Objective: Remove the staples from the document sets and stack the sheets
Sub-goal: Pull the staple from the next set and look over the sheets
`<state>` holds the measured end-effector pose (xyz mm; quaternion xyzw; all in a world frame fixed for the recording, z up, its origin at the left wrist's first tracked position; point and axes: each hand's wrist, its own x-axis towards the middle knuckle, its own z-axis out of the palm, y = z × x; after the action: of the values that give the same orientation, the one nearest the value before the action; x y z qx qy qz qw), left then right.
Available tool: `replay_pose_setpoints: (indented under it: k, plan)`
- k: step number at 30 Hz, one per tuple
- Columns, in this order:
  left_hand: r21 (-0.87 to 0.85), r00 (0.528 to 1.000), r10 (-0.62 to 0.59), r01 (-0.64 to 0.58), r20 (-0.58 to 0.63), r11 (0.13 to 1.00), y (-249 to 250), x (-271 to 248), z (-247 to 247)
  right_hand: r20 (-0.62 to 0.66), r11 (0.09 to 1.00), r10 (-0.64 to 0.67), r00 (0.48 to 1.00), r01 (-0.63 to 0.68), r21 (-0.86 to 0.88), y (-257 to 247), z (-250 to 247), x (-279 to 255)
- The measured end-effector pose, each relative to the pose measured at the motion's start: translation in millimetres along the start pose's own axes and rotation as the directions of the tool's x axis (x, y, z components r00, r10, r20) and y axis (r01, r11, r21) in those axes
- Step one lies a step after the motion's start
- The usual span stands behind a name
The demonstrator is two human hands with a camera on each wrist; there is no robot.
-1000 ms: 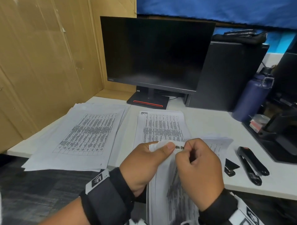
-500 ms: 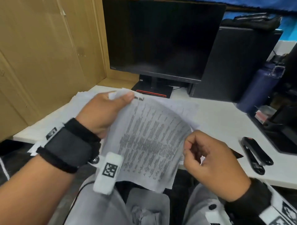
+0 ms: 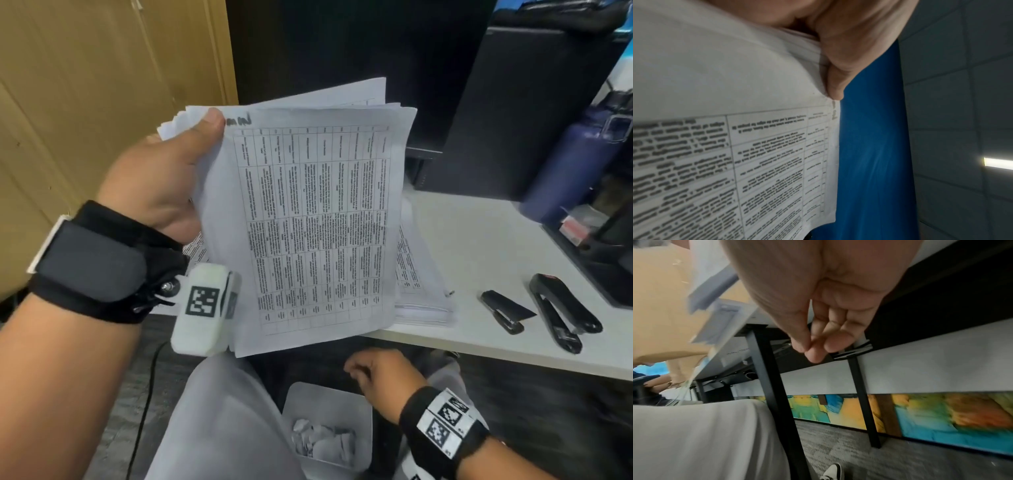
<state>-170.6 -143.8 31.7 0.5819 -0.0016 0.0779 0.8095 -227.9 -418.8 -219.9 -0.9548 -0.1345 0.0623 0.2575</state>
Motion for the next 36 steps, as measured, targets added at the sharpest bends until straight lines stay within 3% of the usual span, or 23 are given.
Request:
replay_pose_setpoints:
  k: [3, 6, 7, 9, 11, 12, 15, 17, 23, 27, 32, 36]
  plan:
    - [0.002, 1.000, 0.006, -0.006, 0.005, 1.000, -3, -3, 4, 0.075, 0.998, -0.062, 0.995, 0.064, -0.028, -19, -21, -5]
    - [-0.001, 0.999, 0.003, -0.003, 0.046, 1.000, -2, -2, 3, 0.138, 0.990, -0.126, 0.982, 0.134, -0.049, -49, -84, -30]
    - [-0.007, 0.998, 0.001, -0.001, 0.065, 1.000, 0, -3, 3, 0.094, 0.990, -0.142, 0.985, 0.141, 0.019, -61, -110, -40]
    - [-0.011, 0.994, 0.004, -0.003, 0.110, 1.000, 3, -5, 6, -0.204, 0.966, -0.109, 0.973, 0.152, 0.210, -73, -155, -53]
    - [-0.014, 0.987, -0.009, 0.011, 0.162, 1.000, 5, -6, 11, -0.496, 0.930, -0.028, 0.868, 0.205, 0.305, -70, -185, -52]
    - [-0.017, 0.982, -0.023, 0.026, 0.186, 1.000, 4, -7, 15, -0.545, 0.928, -0.009, 0.838, 0.209, 0.307, -68, -195, -47]
    - [-0.020, 0.956, -0.072, 0.081, 0.284, 0.996, 3, -11, 37, -0.459, 0.846, 0.039, 0.888, 0.215, 0.487, -71, -208, -26]
    - [0.004, 0.945, -0.068, 0.070, 0.320, 0.998, 7, -13, 56, -0.502, 0.803, 0.104, 0.859, 0.225, 0.552, -76, -210, -15]
    - [0.236, 0.951, 0.213, -0.265, 0.225, 0.935, 14, -5, 86, -0.654, 0.773, 0.248, 0.715, 0.261, 0.578, -73, -215, 3]
    - [0.365, 0.987, 0.093, -0.135, 0.132, 0.921, -35, 3, 85, -0.685, 0.725, 0.281, 0.672, 0.319, 0.611, -71, -220, 13]
    - [0.382, 0.969, 0.241, -0.246, 0.063, 0.891, -61, -2, 93, -0.740, 0.757, 0.232, 0.632, 0.360, 0.545, -77, -212, 20]
    - [0.425, 0.977, 0.211, -0.188, -0.008, 0.885, -83, -1, 84, -0.717, 0.742, 0.274, 0.641, 0.333, 0.582, -67, -191, 25]
